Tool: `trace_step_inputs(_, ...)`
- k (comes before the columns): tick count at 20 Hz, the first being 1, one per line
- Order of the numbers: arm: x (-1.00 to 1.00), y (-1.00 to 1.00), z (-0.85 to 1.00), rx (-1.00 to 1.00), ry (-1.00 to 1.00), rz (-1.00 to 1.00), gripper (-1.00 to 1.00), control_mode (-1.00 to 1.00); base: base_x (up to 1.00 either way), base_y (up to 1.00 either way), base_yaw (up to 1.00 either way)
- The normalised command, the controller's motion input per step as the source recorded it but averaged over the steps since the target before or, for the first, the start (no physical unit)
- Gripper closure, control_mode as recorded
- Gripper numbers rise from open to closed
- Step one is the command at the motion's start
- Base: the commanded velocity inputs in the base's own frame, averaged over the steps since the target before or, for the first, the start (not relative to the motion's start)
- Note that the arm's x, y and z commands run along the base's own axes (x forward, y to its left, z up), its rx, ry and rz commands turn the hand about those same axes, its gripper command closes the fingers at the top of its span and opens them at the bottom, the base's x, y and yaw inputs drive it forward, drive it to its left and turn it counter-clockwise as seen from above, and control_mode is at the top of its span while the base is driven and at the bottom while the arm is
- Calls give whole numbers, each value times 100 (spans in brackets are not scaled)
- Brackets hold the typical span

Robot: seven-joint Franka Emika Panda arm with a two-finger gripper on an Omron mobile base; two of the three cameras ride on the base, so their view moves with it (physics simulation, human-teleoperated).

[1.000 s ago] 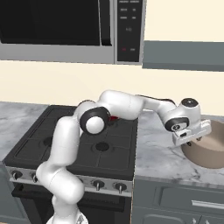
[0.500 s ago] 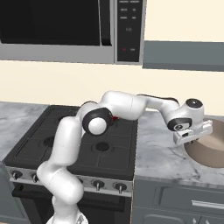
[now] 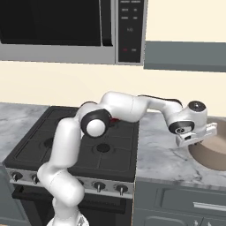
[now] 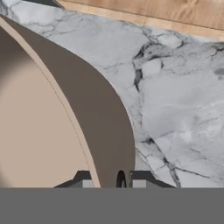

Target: Pick the kettle from the cabinet and place it on a stove burner. Then pick the pot from the counter and place it on another stove burner. Finally, turn both burners on.

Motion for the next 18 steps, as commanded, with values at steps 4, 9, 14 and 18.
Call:
trace_step_inputs(4, -15, 8, 16, -10, -6, -7, 100, -100, 0, 0, 0)
trace_step_inputs(9, -11, 22, 23, -14, -4, -7, 100, -100, 0, 0, 0)
trace_step_inputs(14, -25, 25, 24, -14, -10, -7, 100, -100, 0, 0, 0)
trace_step_inputs(18, -31, 10, 29, -6, -1, -7, 100, -100, 0, 0, 0)
